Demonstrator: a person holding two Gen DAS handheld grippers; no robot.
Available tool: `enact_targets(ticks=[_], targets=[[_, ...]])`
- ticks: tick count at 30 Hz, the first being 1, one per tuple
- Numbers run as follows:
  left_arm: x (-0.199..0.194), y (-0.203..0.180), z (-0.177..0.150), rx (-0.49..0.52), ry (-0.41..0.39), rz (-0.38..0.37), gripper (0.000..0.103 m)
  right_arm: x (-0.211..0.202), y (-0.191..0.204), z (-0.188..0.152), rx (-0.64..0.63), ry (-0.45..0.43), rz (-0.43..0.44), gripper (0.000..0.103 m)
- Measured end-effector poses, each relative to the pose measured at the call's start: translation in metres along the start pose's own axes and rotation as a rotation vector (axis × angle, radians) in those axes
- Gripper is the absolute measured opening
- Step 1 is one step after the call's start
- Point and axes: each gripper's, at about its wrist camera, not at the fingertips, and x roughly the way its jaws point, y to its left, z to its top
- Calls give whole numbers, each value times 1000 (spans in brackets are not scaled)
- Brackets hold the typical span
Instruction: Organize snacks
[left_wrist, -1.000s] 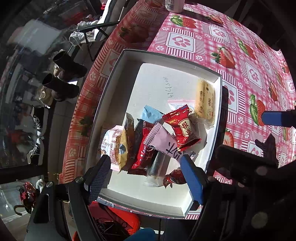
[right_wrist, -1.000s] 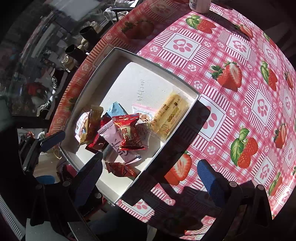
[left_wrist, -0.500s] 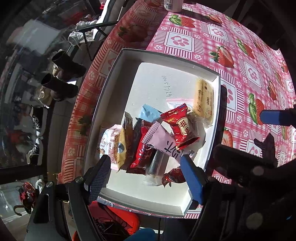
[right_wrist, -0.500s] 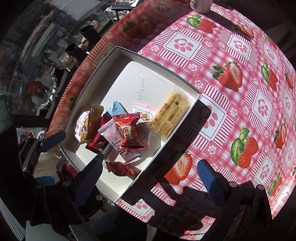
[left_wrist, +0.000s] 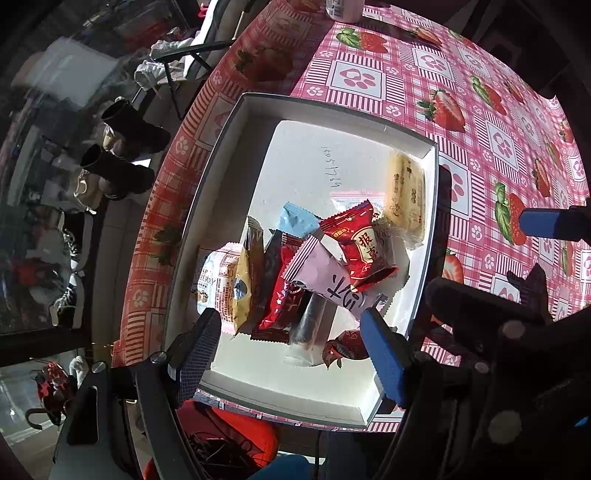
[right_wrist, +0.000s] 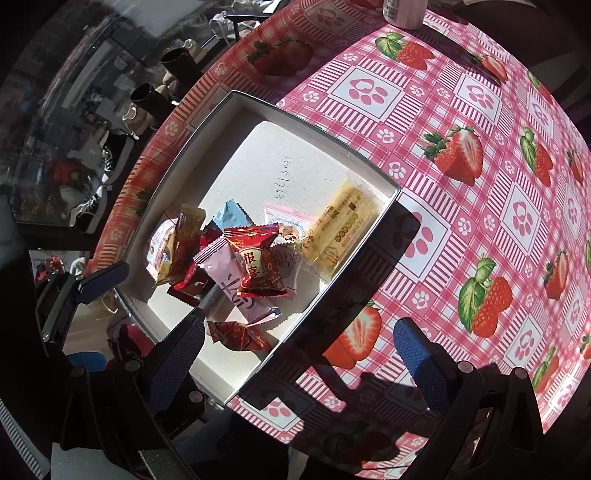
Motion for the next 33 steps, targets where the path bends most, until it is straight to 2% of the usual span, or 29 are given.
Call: enact_targets(ticks=[10,33], targets=[[-4,3,-3,-3,-6,-12,81,-11,7,-2,-79,-82,-101,103],[-3,0,-4,-1,-2,-16,81,-10,10,-5,-85,-81,-98,103]])
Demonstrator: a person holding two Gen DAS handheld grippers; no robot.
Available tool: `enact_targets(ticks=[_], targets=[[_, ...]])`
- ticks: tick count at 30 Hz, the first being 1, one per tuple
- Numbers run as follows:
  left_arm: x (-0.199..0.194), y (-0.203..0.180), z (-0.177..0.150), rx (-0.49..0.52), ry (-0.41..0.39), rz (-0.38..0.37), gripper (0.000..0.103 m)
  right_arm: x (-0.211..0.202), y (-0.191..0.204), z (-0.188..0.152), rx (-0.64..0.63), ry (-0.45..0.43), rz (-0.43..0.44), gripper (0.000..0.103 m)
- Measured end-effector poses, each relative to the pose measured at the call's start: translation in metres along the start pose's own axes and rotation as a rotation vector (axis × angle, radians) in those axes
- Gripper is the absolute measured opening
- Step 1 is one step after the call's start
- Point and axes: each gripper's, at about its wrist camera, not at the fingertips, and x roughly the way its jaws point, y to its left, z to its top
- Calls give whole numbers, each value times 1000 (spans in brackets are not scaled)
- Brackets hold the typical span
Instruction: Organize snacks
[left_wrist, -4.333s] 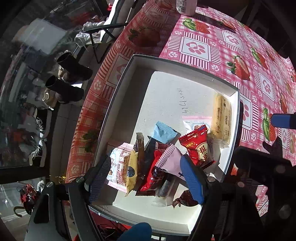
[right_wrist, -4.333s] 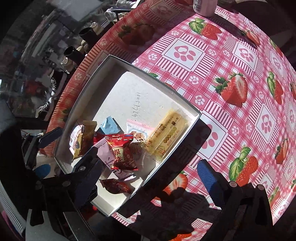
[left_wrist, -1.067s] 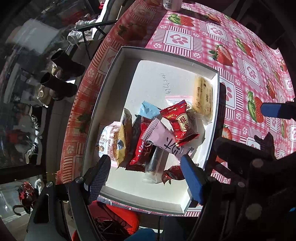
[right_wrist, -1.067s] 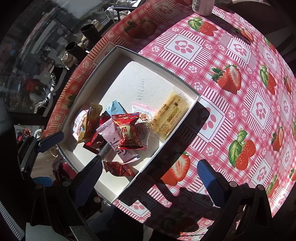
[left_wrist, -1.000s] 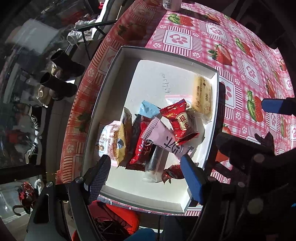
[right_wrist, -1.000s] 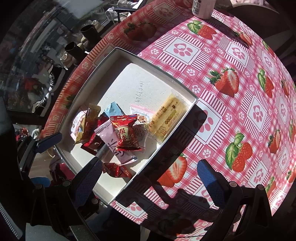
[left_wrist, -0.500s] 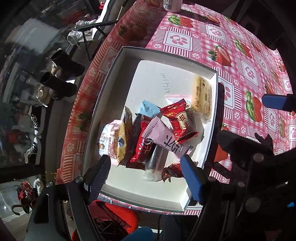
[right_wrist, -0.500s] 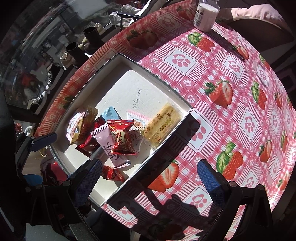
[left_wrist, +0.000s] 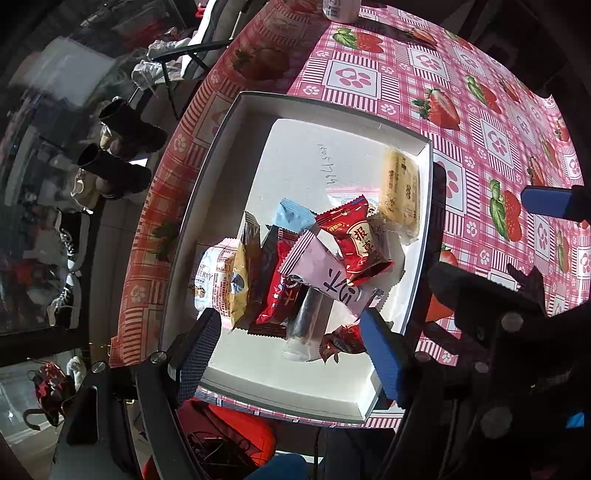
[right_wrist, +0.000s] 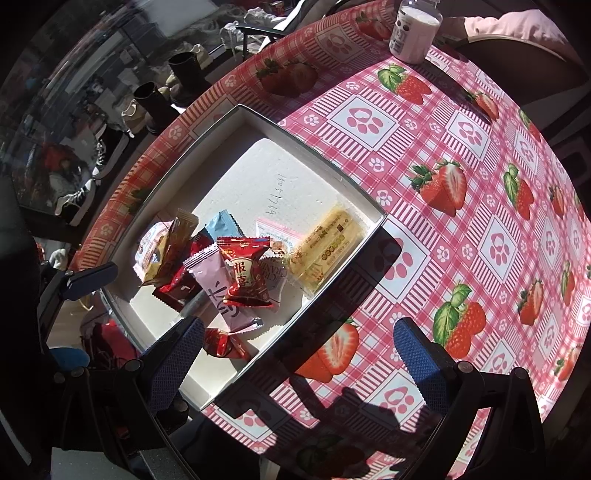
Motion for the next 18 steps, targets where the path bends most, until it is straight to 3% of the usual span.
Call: enact_targets(ticks=[18], targets=[[1,1,0,-1,2,-5,81,0,5,1,-22,1,-2,103]])
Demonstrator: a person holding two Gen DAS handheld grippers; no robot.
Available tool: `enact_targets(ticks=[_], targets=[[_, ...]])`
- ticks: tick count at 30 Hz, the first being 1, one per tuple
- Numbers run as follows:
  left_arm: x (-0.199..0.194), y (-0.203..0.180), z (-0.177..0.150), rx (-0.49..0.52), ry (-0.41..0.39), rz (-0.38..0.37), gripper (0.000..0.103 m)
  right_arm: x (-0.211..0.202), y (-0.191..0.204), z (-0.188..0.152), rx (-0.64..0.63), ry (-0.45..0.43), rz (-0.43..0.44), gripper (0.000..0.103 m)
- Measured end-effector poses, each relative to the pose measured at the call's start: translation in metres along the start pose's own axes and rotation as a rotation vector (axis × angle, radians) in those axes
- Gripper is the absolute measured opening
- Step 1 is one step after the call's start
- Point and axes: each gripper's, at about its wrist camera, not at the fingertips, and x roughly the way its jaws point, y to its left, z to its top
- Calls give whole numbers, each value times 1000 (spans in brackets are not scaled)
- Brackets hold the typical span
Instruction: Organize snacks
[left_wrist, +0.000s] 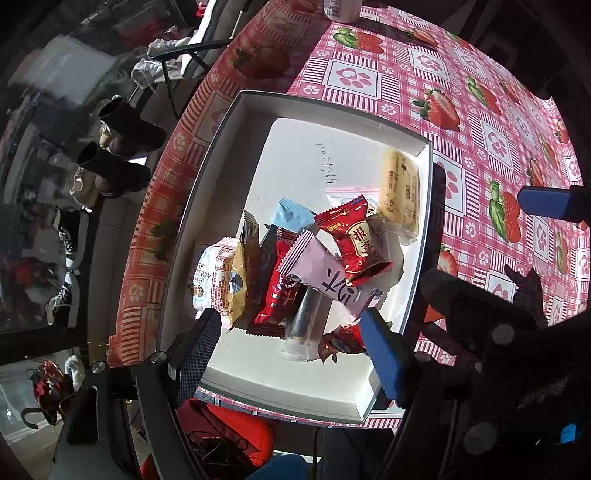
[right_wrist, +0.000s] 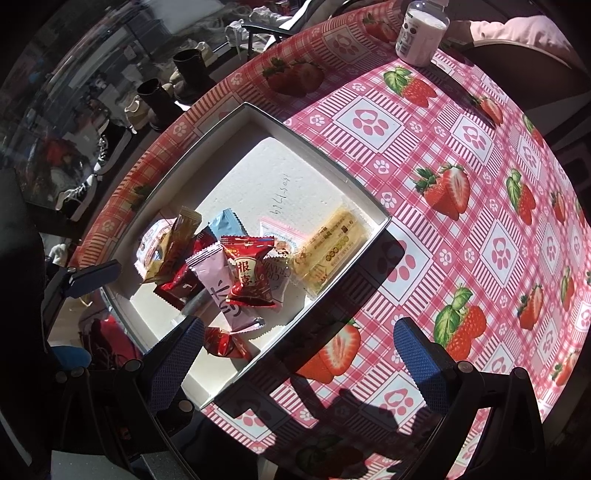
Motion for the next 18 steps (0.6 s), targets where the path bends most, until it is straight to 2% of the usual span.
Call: enact_targets(ticks=[18], targets=[[0,4,-2,-9,3,-3,81,1,4,1,-12,1,0,103]])
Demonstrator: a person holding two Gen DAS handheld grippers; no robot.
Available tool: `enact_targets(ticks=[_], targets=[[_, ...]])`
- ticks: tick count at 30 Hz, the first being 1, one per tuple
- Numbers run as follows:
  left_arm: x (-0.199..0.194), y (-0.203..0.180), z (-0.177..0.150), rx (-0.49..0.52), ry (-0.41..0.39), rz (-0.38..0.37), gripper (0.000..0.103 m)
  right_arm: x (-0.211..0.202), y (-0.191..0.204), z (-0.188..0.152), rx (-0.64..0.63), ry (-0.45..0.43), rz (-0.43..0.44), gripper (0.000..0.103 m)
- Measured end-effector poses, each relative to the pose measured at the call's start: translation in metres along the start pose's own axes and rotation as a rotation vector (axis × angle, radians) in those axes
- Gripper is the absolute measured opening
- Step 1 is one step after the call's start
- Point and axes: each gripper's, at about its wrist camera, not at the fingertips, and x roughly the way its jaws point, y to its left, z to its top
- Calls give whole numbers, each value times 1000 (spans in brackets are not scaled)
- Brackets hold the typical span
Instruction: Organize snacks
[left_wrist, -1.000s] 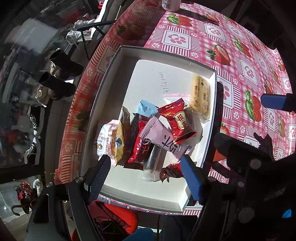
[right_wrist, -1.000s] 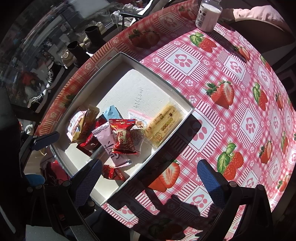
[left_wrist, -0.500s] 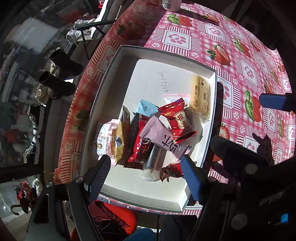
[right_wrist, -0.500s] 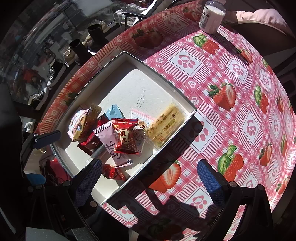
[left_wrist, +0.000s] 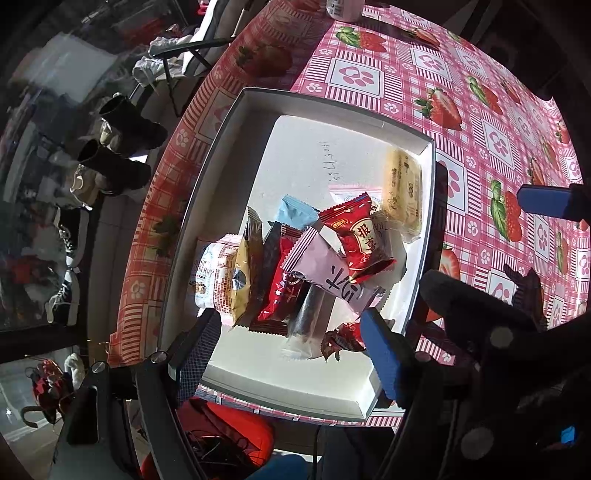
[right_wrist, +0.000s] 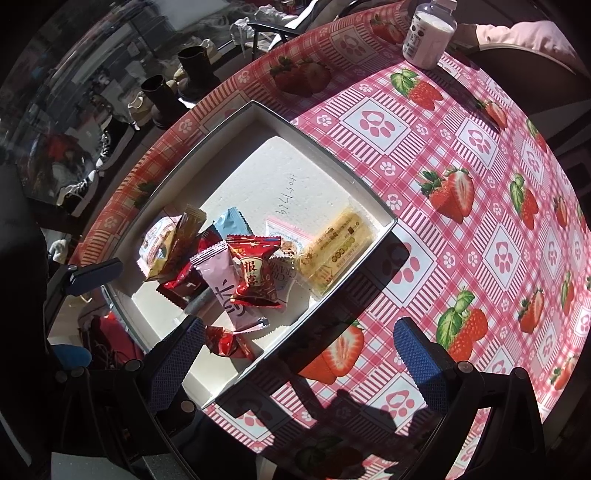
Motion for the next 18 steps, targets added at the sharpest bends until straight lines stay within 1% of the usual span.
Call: enact_targets(ticks=[18], targets=[[0,1,-1,0,0,-1,81,-1,2,0,-5,-2,-3,103]])
